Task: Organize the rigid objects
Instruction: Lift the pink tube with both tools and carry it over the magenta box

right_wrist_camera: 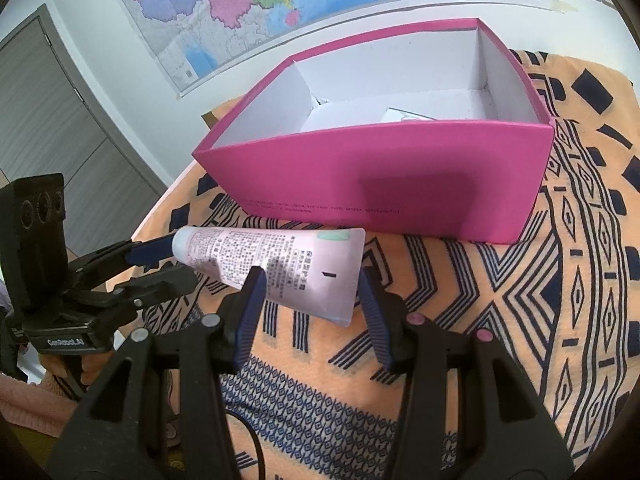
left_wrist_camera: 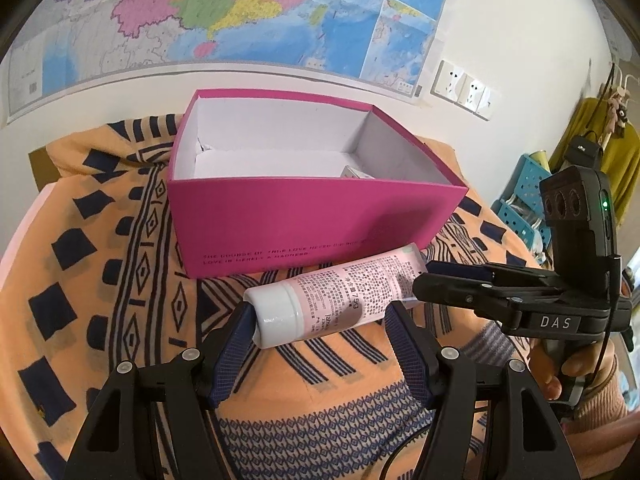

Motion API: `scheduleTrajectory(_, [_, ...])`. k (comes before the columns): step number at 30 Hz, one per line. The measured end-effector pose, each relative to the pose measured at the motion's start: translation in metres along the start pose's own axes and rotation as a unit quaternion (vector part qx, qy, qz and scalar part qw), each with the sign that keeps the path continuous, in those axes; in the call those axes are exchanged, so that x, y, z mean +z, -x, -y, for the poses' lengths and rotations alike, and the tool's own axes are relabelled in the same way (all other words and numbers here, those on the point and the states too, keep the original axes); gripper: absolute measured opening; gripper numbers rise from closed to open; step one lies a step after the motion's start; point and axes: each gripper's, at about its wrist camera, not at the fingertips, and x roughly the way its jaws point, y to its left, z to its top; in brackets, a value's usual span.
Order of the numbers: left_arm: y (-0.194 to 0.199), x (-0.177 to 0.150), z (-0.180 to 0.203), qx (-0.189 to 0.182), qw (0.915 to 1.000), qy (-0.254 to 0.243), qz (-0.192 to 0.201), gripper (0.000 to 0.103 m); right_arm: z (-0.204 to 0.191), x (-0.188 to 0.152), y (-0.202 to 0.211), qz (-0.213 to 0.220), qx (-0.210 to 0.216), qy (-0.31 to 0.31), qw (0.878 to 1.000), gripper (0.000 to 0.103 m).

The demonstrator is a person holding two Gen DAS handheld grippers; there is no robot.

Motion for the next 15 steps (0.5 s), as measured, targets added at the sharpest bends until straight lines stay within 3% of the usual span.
scheduleTrajectory(15, [0.0036,0.0047,0.0045,-0.003,0.9999,-0.008,0.009,0.068,-0.0018,0.002,0.0061,0.01,-0.006,0.005,1.0,0.051])
